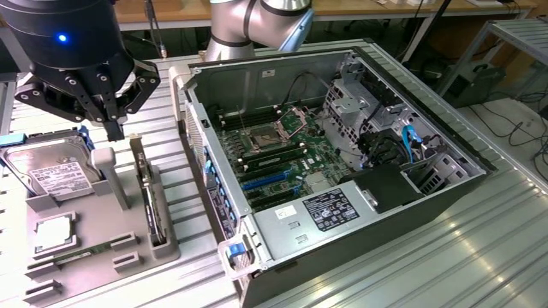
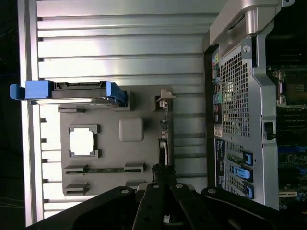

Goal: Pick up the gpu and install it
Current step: 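Reach for the gpu, then pick up the gpu and move the gpu toward the slot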

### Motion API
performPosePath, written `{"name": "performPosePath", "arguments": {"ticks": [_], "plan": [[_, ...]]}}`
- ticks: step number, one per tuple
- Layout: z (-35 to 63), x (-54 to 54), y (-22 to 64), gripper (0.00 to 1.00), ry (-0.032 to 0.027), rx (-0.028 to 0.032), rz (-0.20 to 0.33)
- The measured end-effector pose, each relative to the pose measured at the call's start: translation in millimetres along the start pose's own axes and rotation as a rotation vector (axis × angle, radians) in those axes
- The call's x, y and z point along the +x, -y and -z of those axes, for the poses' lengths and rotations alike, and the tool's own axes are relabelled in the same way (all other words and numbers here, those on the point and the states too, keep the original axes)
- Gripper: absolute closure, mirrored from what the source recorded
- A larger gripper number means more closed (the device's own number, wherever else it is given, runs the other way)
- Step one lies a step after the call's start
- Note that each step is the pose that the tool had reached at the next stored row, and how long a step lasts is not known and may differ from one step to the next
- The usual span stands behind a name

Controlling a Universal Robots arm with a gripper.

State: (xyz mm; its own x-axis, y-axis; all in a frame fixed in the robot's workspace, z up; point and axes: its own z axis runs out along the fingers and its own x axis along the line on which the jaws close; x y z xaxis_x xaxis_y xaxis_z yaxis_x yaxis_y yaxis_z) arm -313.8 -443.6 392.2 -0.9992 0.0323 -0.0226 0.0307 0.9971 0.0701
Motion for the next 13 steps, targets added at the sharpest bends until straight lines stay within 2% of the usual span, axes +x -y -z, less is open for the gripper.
{"name": "performPosePath", "arguments": {"ticks": [11,13], "plan": [[0.0,0.0,0.0,0.89,0.0,0.0,0.0],[0.0,0.0,0.0,0.76,0.0,0.0,0.0]]}}
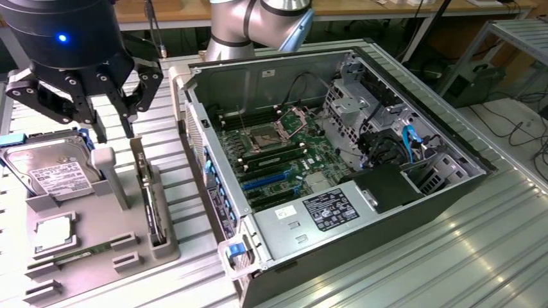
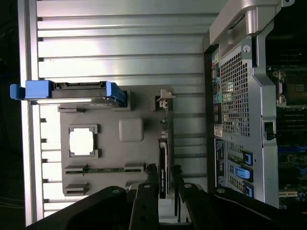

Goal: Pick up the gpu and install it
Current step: 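Pick up the gpu and move the gpu toward the slot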

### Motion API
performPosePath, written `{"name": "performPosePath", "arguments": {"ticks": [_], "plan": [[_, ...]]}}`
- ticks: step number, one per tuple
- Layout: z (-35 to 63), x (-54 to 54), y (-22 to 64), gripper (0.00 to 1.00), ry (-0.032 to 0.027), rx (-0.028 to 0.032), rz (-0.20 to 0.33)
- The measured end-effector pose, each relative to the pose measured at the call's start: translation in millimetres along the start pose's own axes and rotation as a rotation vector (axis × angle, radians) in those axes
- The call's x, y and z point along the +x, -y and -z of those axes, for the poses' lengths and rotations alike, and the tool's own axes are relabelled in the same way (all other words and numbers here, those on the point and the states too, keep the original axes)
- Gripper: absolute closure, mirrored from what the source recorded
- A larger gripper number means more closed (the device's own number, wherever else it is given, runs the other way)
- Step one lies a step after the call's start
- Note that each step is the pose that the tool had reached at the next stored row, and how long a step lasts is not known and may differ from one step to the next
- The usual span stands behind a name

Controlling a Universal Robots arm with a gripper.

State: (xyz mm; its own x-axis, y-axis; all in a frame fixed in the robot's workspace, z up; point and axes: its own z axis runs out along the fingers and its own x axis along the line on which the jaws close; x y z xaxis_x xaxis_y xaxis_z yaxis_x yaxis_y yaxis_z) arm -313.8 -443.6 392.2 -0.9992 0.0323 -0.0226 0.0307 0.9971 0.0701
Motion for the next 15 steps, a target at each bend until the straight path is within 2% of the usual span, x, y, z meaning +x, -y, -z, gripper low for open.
{"name": "performPosePath", "arguments": {"ticks": [2,3,6,7,8,10,15], "plan": [[0.0,0.0,0.0,0.64,0.0,0.0,0.0],[0.0,0.0,0.0,0.64,0.0,0.0,0.0],[0.0,0.0,0.0,0.46,0.0,0.0,0.0],[-1.2,-0.1,0.0,0.4,-0.0002,0.005,0.001],[-2.1,-0.5,0.1,0.34,-0.0006,0.013,0.004],[-4.3,-1.1,0.2,0.34,-0.0003,0.0217,0.004],[-12.4,-1.7,0.7,0.34,0.0003,0.0227,-0.01]]}}
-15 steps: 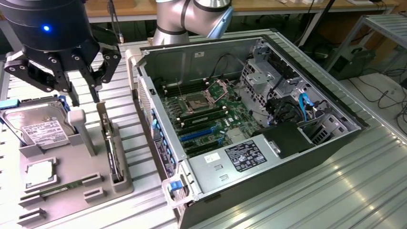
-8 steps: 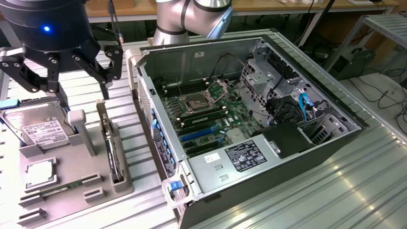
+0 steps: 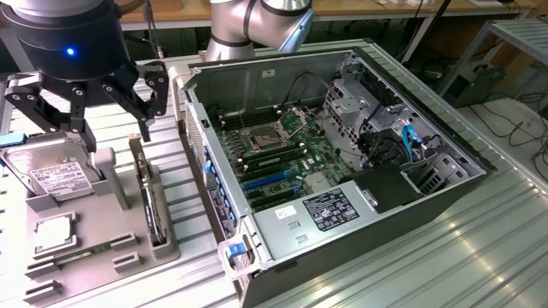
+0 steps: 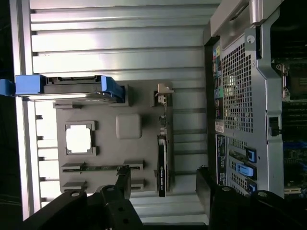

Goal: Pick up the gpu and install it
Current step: 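Pick up the gpu and move the gpu toward the slot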

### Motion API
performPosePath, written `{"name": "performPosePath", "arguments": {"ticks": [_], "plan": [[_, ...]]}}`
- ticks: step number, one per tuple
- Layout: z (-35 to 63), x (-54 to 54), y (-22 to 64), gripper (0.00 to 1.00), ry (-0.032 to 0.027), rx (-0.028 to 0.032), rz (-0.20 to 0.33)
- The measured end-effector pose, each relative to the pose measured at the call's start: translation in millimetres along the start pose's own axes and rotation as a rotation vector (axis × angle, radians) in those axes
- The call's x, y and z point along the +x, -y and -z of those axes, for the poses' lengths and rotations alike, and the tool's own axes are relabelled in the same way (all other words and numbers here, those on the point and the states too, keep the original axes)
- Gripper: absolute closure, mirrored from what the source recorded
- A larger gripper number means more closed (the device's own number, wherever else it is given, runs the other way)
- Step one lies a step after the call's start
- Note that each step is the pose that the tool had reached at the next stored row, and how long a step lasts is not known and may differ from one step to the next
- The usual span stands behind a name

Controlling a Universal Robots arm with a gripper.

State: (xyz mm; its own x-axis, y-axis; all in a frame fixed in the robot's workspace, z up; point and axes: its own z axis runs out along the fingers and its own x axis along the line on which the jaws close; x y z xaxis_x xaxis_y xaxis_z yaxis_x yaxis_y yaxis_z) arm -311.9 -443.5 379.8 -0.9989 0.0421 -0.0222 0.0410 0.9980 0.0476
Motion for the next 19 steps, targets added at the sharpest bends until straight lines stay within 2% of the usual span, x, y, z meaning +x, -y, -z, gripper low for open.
{"name": "performPosePath", "arguments": {"ticks": [15,19], "plan": [[-29.0,0.3,2.0,0.34,0.0002,-0.0001,-0.001],[-39.7,0.4,2.8,0.34,0.0002,-0.0001,-0.001]]}}
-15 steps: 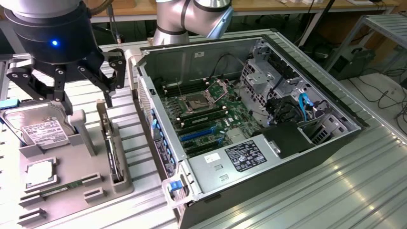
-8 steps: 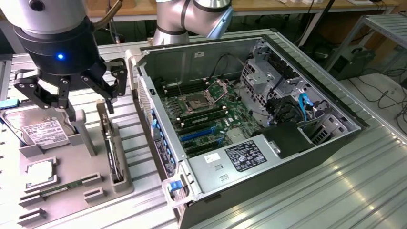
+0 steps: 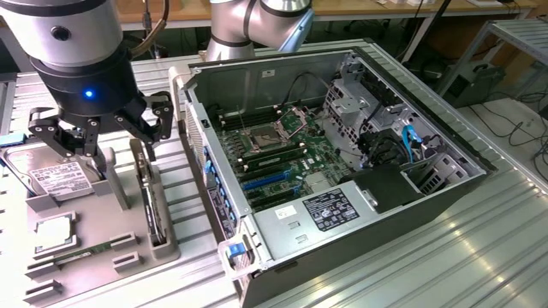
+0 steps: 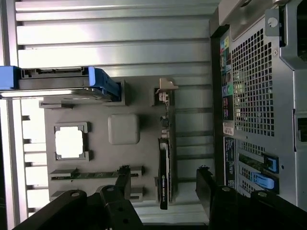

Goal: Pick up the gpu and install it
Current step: 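Pick up the gpu and move the gpu toward the slot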

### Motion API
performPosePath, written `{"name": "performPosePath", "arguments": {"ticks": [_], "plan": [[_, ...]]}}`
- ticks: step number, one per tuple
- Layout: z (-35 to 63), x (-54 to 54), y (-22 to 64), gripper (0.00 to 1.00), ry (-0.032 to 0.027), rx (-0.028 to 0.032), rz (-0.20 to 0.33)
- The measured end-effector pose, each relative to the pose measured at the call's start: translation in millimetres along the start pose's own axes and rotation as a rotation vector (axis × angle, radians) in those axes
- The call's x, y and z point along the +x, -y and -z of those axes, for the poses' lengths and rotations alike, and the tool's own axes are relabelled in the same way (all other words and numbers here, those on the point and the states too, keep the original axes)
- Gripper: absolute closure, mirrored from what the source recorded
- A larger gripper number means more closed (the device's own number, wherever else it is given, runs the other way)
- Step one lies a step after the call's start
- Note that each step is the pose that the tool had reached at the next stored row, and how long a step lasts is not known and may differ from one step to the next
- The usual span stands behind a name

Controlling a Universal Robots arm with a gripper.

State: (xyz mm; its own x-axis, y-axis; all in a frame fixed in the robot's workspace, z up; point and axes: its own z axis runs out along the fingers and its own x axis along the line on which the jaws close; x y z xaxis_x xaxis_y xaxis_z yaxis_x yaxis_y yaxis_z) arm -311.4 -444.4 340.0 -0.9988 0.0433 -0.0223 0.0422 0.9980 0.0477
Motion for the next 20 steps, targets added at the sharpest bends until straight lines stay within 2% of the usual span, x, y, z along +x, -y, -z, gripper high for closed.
{"name": "performPosePath", "arguments": {"ticks": [9,15,20], "plan": [[-14.6,-4.9,4.8,0.34,-0.0003,0.0001,0.0],[-27.7,-6.3,15.9,0.34,-0.0001,-0.0001,0.0],[-36.9,-7.0,16.9,0.34,-0.0002,0.0,0.0]]}}
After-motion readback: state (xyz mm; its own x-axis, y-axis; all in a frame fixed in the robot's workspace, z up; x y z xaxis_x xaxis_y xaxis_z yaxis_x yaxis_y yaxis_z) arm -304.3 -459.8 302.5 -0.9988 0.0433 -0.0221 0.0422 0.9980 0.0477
